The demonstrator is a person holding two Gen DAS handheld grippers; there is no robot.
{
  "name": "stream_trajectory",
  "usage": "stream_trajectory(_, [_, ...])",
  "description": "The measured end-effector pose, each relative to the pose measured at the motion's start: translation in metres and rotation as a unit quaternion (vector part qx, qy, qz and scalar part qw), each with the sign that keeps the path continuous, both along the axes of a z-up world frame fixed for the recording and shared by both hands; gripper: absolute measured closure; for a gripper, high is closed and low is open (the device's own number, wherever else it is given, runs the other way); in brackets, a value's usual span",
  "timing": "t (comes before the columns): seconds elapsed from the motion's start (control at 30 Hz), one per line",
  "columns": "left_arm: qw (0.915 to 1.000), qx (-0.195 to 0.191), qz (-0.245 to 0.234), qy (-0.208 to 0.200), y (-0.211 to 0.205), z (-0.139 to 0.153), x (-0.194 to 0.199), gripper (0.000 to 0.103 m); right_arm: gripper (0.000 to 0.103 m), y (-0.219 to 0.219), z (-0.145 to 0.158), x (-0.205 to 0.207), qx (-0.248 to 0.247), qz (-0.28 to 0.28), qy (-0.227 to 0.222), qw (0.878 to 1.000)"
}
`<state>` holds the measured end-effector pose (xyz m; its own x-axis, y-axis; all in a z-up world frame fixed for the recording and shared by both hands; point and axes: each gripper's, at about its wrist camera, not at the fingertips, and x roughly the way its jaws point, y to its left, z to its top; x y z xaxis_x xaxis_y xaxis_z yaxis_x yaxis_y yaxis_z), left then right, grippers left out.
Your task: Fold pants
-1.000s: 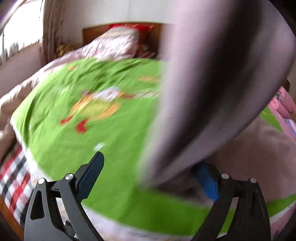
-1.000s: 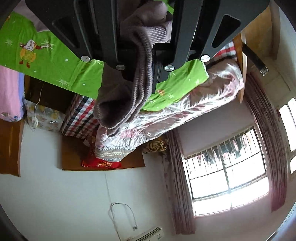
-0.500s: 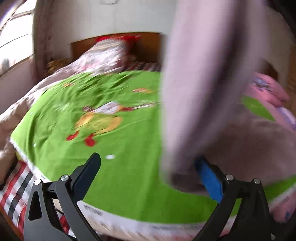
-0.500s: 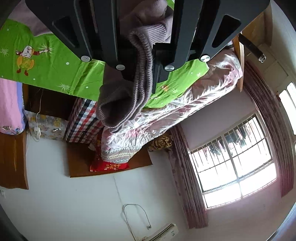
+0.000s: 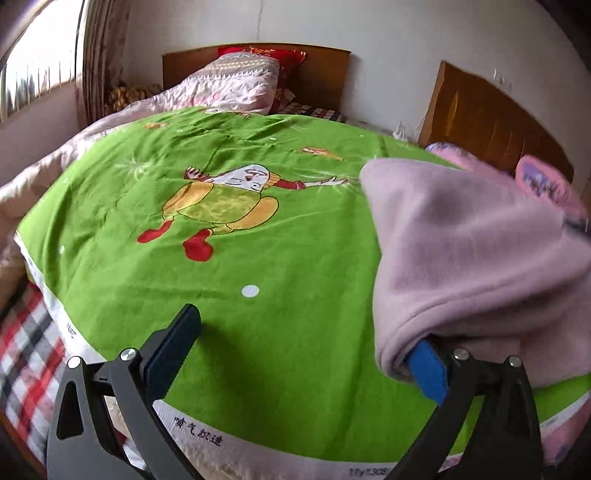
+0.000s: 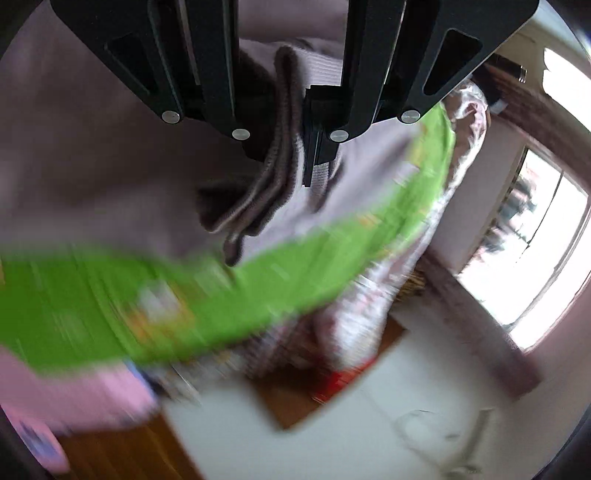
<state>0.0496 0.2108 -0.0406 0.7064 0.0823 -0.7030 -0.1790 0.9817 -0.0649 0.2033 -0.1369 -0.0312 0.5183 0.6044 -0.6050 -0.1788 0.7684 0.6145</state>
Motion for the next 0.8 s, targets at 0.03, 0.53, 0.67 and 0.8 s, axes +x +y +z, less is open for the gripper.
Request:
stream_trajectory(0.03, [0.9999, 0.014, -0.002, -0.001, 0.0, -0.003, 0.005, 0.001, 0.089, -0.004, -0.028, -0.002, -0.001, -0.005, 0.031, 0.999])
stream_trajectory(0.53, [0.9999, 0.008, -0.006, 0.003, 0.008, -0.002, 0.005, 0.001, 0.087, -0.004, -0.052, -0.007, 0.024, -0.013, 0.075, 0.997])
stream_trajectory(0.67, [0.9993, 0.033, -0.015, -0.013, 0.0, 0.006, -0.003, 0.001, 0.055, -0.005, -0.044, -0.015, 0.035, -0.001, 0.055, 0.998])
stream_trajectory(0.8, [0.9873, 0.155, -0.019, -0.032, -0.034, 0.016, -0.01, 0.002, 0.052, 0.012, -0.03, -0.028, -0.034, 0.029, 0.021, 0.999])
